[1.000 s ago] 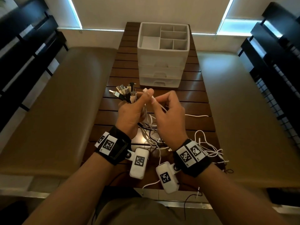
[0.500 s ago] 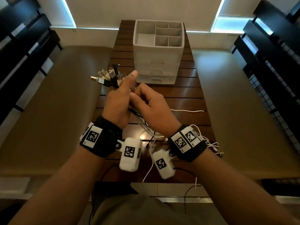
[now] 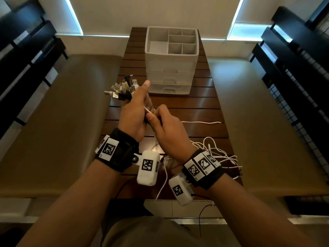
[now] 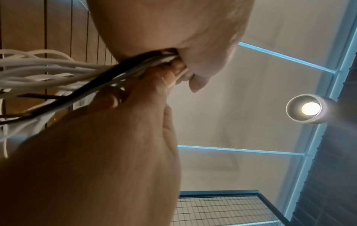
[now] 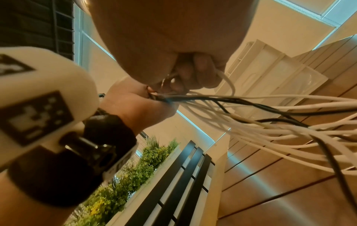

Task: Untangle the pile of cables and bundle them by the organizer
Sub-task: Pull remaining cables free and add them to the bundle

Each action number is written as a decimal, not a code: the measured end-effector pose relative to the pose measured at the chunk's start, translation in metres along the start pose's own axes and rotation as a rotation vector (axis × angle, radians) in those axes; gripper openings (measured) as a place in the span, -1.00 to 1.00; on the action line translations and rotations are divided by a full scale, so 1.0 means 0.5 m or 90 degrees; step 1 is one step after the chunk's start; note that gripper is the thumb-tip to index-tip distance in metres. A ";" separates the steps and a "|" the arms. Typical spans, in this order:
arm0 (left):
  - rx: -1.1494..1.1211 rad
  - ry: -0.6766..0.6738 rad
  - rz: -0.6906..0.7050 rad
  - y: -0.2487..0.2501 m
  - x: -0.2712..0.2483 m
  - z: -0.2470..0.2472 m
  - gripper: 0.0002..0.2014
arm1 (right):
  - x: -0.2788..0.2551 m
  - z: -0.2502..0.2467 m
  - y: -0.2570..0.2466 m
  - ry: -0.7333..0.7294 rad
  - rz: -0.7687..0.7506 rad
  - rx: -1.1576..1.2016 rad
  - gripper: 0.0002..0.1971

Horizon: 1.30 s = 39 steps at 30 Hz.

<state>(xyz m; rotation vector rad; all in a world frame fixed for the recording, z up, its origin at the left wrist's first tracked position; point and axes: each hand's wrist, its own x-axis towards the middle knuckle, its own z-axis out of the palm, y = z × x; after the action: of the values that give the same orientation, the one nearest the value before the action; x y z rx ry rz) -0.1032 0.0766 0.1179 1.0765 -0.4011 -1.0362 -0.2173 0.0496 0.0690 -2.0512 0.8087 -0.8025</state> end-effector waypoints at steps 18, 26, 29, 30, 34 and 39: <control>-0.011 -0.182 0.000 0.055 -0.052 0.045 -0.42 | -0.025 -0.023 0.050 -0.018 -0.073 -0.029 -0.81; -0.025 -0.197 0.074 0.153 -0.085 0.050 -0.43 | -0.086 -0.081 0.164 -0.137 0.090 -0.197 -0.75; -0.025 -0.228 0.110 0.183 -0.090 0.050 -0.43 | -0.125 -0.116 0.244 -0.136 0.188 -0.247 -0.73; -0.017 -0.238 0.114 0.184 -0.090 0.052 -0.43 | -0.130 -0.123 0.266 -0.119 0.211 -0.255 -0.68; 0.026 -0.241 0.090 0.156 -0.085 0.066 -0.43 | -0.117 -0.160 0.294 -0.090 0.287 -0.352 -0.77; 0.082 -0.222 0.052 0.111 -0.065 0.064 -0.36 | -0.094 -0.271 0.272 -0.049 0.322 -0.446 -0.77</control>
<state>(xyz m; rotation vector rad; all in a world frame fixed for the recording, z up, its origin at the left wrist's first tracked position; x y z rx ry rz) -0.1147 0.0921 0.1869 0.9846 -0.7960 -1.1387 -0.3844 -0.0401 0.0126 -2.2678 1.6467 -0.1519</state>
